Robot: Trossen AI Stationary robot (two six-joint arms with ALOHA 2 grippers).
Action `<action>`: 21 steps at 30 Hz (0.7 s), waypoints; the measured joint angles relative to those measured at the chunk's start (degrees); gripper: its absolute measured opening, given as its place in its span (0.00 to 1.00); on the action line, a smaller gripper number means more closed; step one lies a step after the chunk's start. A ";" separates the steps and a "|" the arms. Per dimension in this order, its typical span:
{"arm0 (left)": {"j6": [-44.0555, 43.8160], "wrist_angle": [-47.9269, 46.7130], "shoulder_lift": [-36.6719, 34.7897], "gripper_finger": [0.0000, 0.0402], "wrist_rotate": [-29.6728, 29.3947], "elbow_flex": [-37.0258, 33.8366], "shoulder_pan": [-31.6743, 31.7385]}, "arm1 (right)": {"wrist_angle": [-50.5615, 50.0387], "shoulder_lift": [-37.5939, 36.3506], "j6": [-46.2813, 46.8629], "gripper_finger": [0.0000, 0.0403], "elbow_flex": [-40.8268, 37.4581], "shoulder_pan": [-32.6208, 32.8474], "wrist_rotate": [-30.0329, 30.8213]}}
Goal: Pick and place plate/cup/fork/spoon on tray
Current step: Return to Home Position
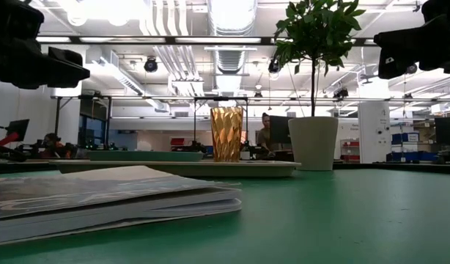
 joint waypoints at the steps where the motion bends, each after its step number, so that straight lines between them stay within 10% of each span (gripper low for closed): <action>1: 0.00 0.02 0.21 0.11 0.00 0.01 0.00 | 0.00 0.00 0.00 0.02 0.00 0.00 0.00; 21: 0.00 0.00 4.25 0.11 0.02 0.02 -0.02 | 0.00 0.00 0.00 0.02 0.00 0.00 0.00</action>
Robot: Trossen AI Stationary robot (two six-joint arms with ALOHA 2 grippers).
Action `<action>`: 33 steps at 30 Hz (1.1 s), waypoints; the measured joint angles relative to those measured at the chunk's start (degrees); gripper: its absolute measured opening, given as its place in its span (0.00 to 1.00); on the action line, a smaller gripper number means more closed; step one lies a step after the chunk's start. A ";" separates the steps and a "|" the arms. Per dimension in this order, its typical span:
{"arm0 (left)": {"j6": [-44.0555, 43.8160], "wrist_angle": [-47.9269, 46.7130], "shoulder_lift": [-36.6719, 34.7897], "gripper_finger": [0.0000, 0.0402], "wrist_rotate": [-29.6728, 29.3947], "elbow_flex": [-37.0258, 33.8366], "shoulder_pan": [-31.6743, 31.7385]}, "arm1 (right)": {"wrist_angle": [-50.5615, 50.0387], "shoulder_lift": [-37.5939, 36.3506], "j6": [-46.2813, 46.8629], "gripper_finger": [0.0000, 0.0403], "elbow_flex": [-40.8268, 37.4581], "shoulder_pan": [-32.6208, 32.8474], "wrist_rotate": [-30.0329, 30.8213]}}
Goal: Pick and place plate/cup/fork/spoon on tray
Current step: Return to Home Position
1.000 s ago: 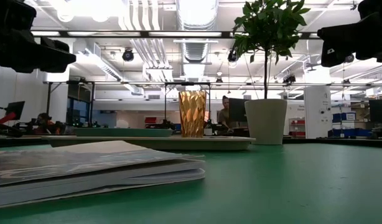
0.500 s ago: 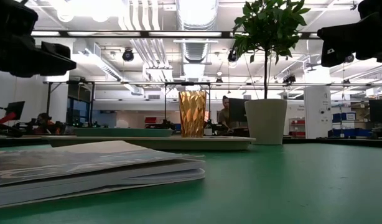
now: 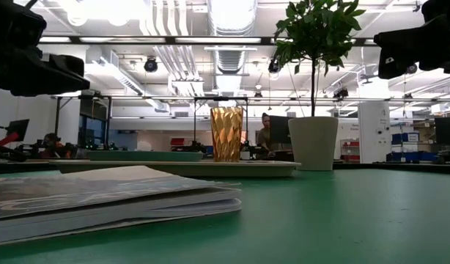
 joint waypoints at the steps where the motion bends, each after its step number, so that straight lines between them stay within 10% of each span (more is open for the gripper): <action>1: 0.00 0.00 0.17 0.11 0.00 0.00 0.02 | 0.00 0.00 0.00 0.02 0.00 0.00 0.00; 33: 0.00 0.04 3.81 0.11 0.00 -0.13 0.00 | 0.00 0.00 0.00 0.02 0.00 0.00 -0.02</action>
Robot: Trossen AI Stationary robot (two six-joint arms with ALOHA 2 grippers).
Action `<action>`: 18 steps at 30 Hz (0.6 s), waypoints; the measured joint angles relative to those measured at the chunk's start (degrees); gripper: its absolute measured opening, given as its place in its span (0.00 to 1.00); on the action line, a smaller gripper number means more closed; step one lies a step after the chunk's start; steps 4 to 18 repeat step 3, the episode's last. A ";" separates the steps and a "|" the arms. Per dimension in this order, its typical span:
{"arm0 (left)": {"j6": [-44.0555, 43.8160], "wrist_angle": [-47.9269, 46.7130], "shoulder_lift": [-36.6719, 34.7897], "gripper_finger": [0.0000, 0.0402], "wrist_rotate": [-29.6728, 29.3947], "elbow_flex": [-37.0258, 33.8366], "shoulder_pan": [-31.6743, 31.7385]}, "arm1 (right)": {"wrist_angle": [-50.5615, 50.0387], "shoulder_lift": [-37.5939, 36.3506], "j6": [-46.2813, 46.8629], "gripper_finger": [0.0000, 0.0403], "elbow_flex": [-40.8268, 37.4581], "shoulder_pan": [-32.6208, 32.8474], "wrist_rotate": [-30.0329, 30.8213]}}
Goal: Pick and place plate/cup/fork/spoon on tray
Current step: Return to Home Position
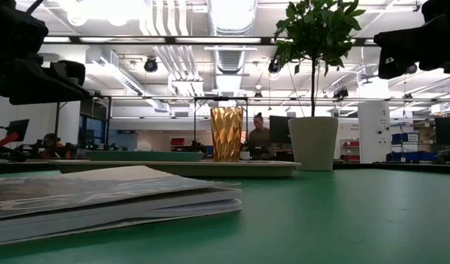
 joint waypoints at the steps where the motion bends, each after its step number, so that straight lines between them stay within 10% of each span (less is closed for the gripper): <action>1: 0.00 0.00 0.03 0.11 0.00 0.00 0.02 | 0.00 0.00 0.00 0.02 -0.02 0.02 0.00; 18: 0.00 0.00 0.01 0.11 0.00 0.00 0.01 | 0.00 0.00 0.00 0.02 0.00 0.02 0.02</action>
